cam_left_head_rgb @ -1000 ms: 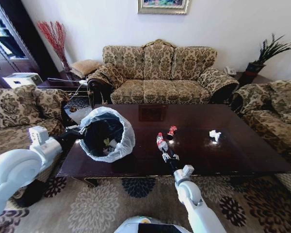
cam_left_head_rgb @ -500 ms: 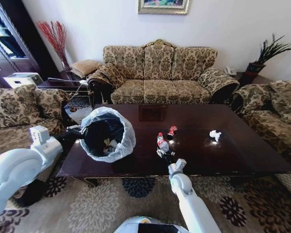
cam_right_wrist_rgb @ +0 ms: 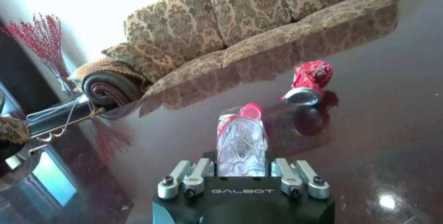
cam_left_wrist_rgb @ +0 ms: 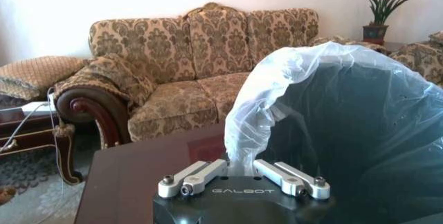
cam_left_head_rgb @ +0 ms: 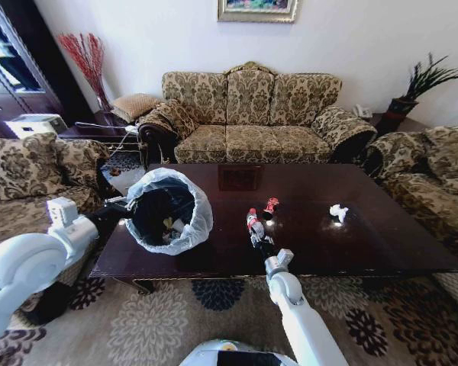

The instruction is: Move to the front of the table and place the trash on the table into the trash bin.

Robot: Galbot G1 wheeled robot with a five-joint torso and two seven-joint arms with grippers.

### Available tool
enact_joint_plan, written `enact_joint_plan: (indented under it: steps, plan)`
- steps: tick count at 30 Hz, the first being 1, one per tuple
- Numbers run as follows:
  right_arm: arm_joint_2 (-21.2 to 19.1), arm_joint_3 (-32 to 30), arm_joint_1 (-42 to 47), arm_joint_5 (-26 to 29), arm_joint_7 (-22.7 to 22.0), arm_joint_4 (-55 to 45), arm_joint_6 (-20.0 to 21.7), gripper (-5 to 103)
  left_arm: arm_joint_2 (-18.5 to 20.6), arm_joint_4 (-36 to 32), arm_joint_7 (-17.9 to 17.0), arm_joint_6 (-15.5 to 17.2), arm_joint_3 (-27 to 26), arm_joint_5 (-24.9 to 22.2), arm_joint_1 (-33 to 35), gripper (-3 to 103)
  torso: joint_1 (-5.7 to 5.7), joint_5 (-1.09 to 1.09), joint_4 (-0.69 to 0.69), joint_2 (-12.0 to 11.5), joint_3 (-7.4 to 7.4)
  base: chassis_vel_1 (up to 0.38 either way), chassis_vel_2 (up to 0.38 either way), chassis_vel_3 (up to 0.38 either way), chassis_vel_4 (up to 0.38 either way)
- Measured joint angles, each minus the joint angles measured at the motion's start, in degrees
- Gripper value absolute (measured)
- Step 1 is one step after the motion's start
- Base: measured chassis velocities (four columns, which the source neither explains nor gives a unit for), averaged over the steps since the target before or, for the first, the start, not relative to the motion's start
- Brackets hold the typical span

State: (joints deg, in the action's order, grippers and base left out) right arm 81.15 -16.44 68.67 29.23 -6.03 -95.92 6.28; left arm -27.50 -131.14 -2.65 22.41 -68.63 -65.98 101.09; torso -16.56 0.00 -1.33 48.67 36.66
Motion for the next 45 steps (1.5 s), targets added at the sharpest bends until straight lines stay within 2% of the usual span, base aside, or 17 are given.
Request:
enact_joint_plan:
  steps: [3,4,8,13,15,16,19,20,22,24,26,29,36,38,44,45]
  plan:
    - [-0.4,-0.1,0.4,0.3,0.0,-0.8,0.0,28,-0.2,-0.3,0.1,-0.1,0.0,0.1,0.1,1,0.0,0.0,0.0,0.0,0.0,0.0,0.0,0.0,0.0]
    - [-0.8,-0.2,0.8,0.7,0.2,-1.9,-0.3,21,-0.2,-0.5,0.1,-0.1,0.1,0.1,0.2,1,0.0,0.0,0.0,0.0,0.0,0.0,0.0,0.0,0.0]
    - [-1.8,-0.3,1.9,1.8,1.2,-5.1,-1.3,18,-0.2,-0.7,0.1,-0.1,0.1,0.2,0.2,1,0.0,0.01,0.0,0.0,0.0,0.0,0.0,0.0,0.0]
    - [-5.4,-1.3,5.2,5.4,4.9,-21.1,-3.3,18,0.0,-0.2,0.0,0.8,0.1,0.2,0.5,1,0.0,0.01,0.0,0.0,0.0,0.0,0.0,0.0,0.0]
    - [-5.7,-1.5,5.4,5.7,5.4,-22.7,-3.5,18,0.1,-0.1,0.0,1.0,0.1,0.2,0.5,1,0.0,0.0,0.0,0.0,0.0,0.0,0.0,0.0,0.0]
    - [-7.5,-2.0,5.9,7.3,8.3,-29.6,-4.3,18,0.3,0.4,-0.4,1.8,0.1,-0.3,0.6,1,0.0,0.0,0.0,0.0,0.0,0.0,0.0,0.0,0.0]
    - [-8.9,-2.1,6.1,9.1,10.2,-34.7,-4.5,18,0.7,0.8,-0.7,2.5,0.1,-1.3,0.8,1,0.0,-0.01,0.0,0.0,0.0,0.0,0.0,0.0,0.0]
    - [-10.9,-1.8,6.5,11.2,11.7,-40.4,-3.9,18,1.1,1.2,-1.0,3.0,0.2,-2.8,1.1,1,0.0,-0.01,0.0,0.0,0.0,0.0,0.0,0.0,0.0]
    - [-13.1,-1.2,7.2,13.5,12.9,-44.7,-2.7,18,1.5,1.3,-1.1,3.7,0.3,-4.4,1.2,1,0.0,-0.01,0.0,0.0,-0.01,0.0,0.0,0.0,0.0]
    - [-14.0,-0.9,7.4,14.9,13.3,-46.1,-2.1,18,1.6,1.3,-1.2,4.0,0.3,-5.1,1.3,1,0.01,-0.01,0.0,0.0,-0.01,0.0,0.0,0.0,0.0]
    - [-15.7,0.5,7.6,19.9,13.6,-48.1,0.1,18,2.0,0.8,-1.5,4.7,0.5,-6.2,1.2,1,0.01,0.0,0.0,0.0,-0.01,0.0,0.0,0.0,0.0]
    - [-16.0,3.2,7.2,23.1,13.8,-48.2,2.3,18,2.3,-1.1,-1.5,5.6,0.7,-7.0,1.2,1,0.0,0.01,0.0,0.0,0.0,0.0,0.0,0.0,0.0]
    - [-15.0,9.1,6.0,19.3,16.8,-48.0,4.6,18,1.3,-6.5,-1.9,6.0,1.2,-7.0,2.4,1,0.01,0.01,0.0,0.0,0.0,0.0,0.0,0.0,0.0]
    - [-15.3,11.9,5.8,16.5,17.7,-47.0,5.0,18,0.7,-8.4,-2.1,6.2,1.1,-6.9,3.0,1,0.01,0.0,-0.01,0.0,0.0,0.0,0.0,0.0,0.0]
    - [-15.3,13.7,5.7,13.0,18.8,-45.3,5.0,15,0.2,-10.1,-2.3,6.3,0.7,-6.8,3.3,1,0.0,0.0,0.0,0.0,0.0,0.0,0.0,0.0,0.0]
    - [-15.3,13.8,5.7,12.7,18.8,-45.1,5.0,20,0.2,-10.4,-2.3,6.3,0.6,-6.8,3.4,1,0.0,0.0,0.0,0.0,0.0,0.0,0.0,0.0,0.0]
